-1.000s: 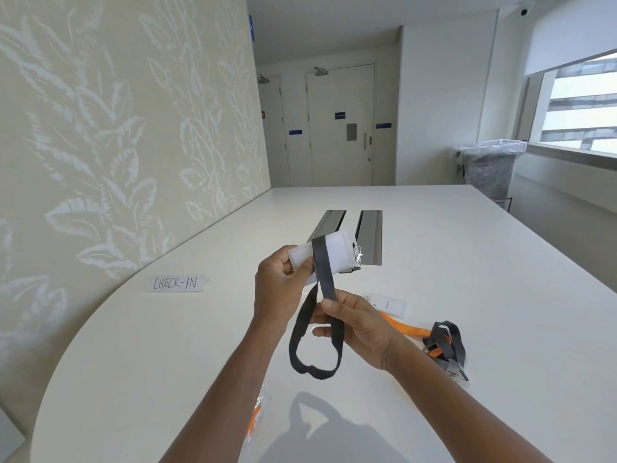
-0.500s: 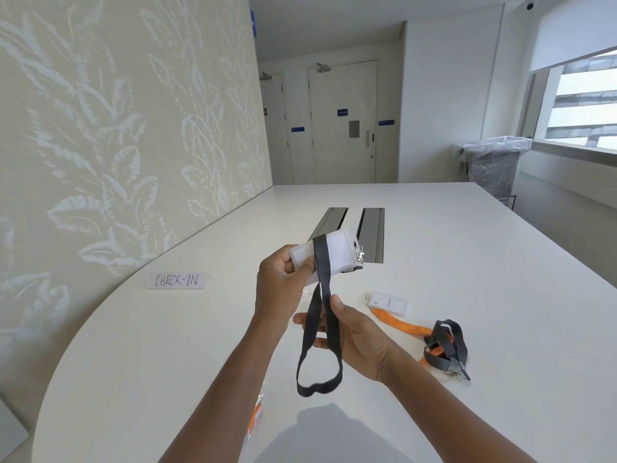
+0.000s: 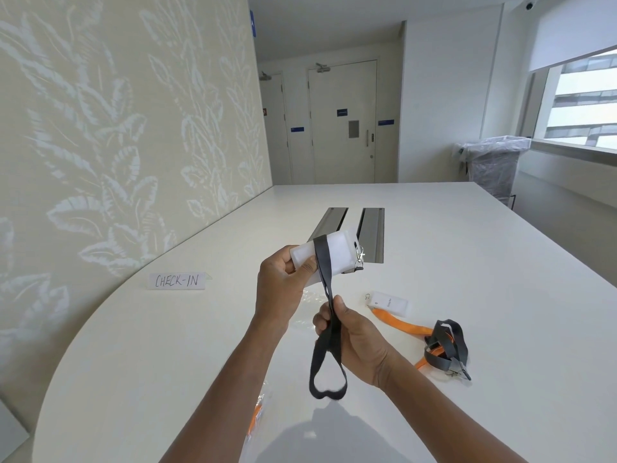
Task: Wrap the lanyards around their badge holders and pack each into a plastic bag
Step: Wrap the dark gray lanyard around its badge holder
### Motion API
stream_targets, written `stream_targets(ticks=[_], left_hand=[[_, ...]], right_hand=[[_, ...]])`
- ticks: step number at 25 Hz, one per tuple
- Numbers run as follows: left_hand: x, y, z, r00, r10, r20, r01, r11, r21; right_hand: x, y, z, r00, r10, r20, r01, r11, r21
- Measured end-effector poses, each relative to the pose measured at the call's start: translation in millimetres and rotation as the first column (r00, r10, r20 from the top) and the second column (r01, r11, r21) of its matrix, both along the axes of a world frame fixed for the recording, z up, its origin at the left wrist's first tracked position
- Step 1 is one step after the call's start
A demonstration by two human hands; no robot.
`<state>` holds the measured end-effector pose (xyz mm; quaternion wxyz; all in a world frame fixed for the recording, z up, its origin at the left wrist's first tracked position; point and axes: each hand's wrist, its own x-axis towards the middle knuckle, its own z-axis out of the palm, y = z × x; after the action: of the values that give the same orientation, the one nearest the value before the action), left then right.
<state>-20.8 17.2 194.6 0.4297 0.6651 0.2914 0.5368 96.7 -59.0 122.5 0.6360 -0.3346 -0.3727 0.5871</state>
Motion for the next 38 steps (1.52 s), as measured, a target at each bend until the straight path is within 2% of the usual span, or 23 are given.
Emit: stream_targets(ticks=[4,8,9,14,21,26,30,34,38], left_hand=[[-1,4,-3,0.994,0.09,-0.062,-0.091,0.996,-0.019],[-4,8,-6,0.978,0.175,-0.113,-0.183,0.981,-0.059],[-4,7,-6,0.979,0.172,-0.111,-0.181,0.981,-0.071],[-1,7,-1,0.992,0.126,-0.009,-0.126,0.973,-0.194],[-10,16,5,0.991,0.107,0.082,-0.089,0.976,-0.201],[-10,18,5,0.986,0.047,0.162,-0.011,0.976,-0.219],[-12,20,5,0.975,0.01,0.222,0.054,0.959,-0.28],[-13,25,7,0.966,0.009,0.259,0.074,0.949,-0.307],[-12,28,6,0.962,0.061,0.268,0.026,0.951,-0.308]], right_hand=[[1,-5,-9,0.954,-0.243,0.177,0.226,0.968,0.111],[4,-15,-21,0.777,-0.477,0.411,0.412,0.879,0.241],[4,-17,-23,0.775,-0.481,0.411,0.416,0.877,0.242],[-7,-29,-43,0.879,-0.39,0.275,0.362,0.92,0.149],[-6,-39,-61,0.884,-0.387,0.262,0.369,0.922,0.117],[-4,-40,-67,0.867,-0.411,0.282,0.394,0.911,0.118],[1,-40,-76,0.876,-0.399,0.27,0.4,0.915,0.057],[11,-39,-88,0.825,-0.459,0.328,0.47,0.881,0.05],[16,-43,-95,0.76,-0.525,0.383,0.54,0.838,0.077]])
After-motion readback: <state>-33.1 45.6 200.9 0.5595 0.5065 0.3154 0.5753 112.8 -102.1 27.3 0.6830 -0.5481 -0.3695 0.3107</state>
